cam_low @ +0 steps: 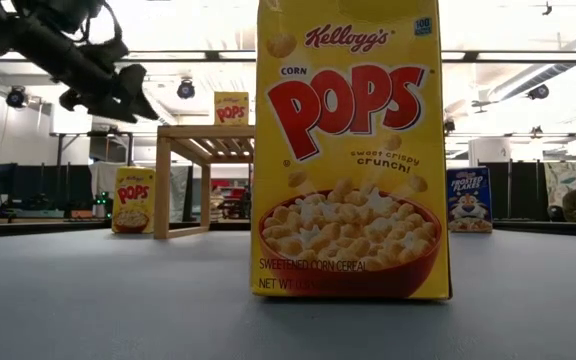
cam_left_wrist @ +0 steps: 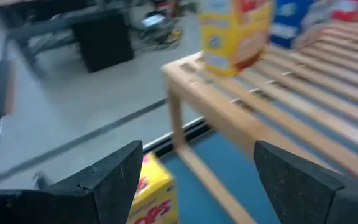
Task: Stack cereal on shelf
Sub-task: Put the top yellow cereal box on the shelf aligned with the other yellow cereal box
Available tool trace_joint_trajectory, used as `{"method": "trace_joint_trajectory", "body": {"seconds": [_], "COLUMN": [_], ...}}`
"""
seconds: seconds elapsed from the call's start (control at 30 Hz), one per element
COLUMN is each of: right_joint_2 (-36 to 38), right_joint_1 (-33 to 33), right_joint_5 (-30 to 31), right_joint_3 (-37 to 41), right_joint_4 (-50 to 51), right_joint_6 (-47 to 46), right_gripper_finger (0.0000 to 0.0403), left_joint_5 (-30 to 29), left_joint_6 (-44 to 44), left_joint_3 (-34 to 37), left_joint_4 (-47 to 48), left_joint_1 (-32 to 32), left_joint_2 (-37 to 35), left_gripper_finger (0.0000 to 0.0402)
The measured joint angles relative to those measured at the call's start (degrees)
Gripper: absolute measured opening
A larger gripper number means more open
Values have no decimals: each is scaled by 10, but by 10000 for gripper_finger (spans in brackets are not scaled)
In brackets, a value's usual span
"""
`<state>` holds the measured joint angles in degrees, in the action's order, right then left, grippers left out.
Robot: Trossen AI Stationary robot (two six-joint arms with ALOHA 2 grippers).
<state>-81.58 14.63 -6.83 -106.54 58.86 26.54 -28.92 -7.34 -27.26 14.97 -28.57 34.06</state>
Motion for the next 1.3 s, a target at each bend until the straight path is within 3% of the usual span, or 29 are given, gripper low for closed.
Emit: {"method": "trace_joint_trajectory", "body": {"seconds": [0.23,0.5,0.77,1.3], "right_joint_2": [79,148,163,150], "right_joint_1": [0,0,0,0], "right_joint_5": [70,73,114,114], "right_joint_3": [131,231,238,238], "right_joint_4": [-80,-175,-212,-218], "right_joint_6": [-30,-28,-25,-26], "right_gripper_finger": [265,265,265,265], "left_joint_5": [-6,-2,42,46], "left_joint_6": [-42,-23,-8,44], "left_joint_3": [1,-46,-139,-146], "left_joint_4": [44,122,206,225], "left_joint_1": [-33,-74,-105,-120], "left_joint_2": [13,41,86,180], "left_gripper_finger": [290,290,290,290]}}
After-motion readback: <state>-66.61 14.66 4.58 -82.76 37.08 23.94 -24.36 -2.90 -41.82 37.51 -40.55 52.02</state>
